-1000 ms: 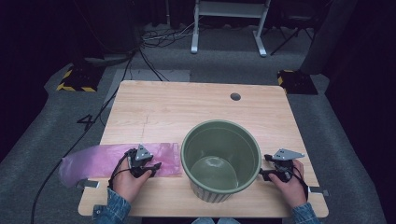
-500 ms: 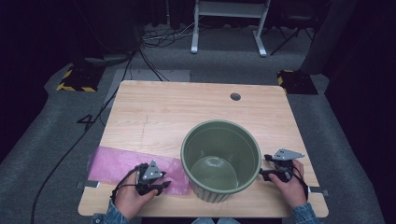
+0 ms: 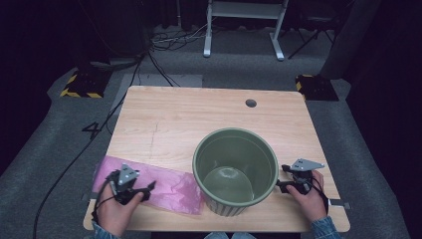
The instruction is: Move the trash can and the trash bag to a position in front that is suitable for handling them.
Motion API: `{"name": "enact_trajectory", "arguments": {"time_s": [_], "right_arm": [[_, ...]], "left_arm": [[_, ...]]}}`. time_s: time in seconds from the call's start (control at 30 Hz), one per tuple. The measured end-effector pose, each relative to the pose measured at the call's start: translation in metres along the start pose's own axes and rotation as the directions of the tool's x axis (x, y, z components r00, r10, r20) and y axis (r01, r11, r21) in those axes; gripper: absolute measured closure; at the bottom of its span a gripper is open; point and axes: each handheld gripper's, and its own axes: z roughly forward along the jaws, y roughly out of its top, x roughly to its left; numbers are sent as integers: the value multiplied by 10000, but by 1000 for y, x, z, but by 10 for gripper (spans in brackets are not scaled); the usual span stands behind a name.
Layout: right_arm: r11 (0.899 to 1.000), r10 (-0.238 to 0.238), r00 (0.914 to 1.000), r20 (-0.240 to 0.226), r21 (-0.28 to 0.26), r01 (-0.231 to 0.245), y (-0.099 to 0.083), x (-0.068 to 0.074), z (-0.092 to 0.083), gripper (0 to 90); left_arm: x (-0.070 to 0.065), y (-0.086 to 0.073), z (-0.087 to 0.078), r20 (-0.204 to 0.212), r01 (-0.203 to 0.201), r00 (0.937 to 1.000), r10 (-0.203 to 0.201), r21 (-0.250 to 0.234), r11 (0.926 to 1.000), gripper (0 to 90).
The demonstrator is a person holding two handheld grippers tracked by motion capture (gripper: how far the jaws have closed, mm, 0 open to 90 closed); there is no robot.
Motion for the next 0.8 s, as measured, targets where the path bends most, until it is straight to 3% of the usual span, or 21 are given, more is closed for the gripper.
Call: {"name": "enact_trajectory", "arguments": {"time_s": [0.03, 0.1, 0.2, 0.3, 0.57, 0.8], "right_arm": [[10000, -1, 10000, 1, 1, 1, 0, 0, 0, 276], [10000, -1, 10000, 1, 1, 1, 0, 0, 0, 276], [10000, -2, 10000, 1, 0, 2, 0, 0, 0, 276], [10000, -2, 10000, 1, 0, 2, 0, 0, 0, 276], [10000, -6, 10000, 2, -1, 6, 0, 0, 0, 276], [10000, -6, 10000, 6, -1, 6, 0, 0, 0, 276]], "left_arm": [[12, -3, 0, -441, 343, 9985, -336, 163, 9993, 248], [24, -8, 2, -691, 774, 9948, -750, 313, 9965, 242], [34, -13, 10, -745, 1091, 9919, -1033, 782, 9910, 245], [37, -16, 20, -493, 1213, 9920, -1162, 1167, 9857, 284], [42, -4, 40, -280, 793, 9966, -772, 817, 9935, 249], [37, 22, 68, 626, -177, 9980, 130, 749, 9970, 253]]}}
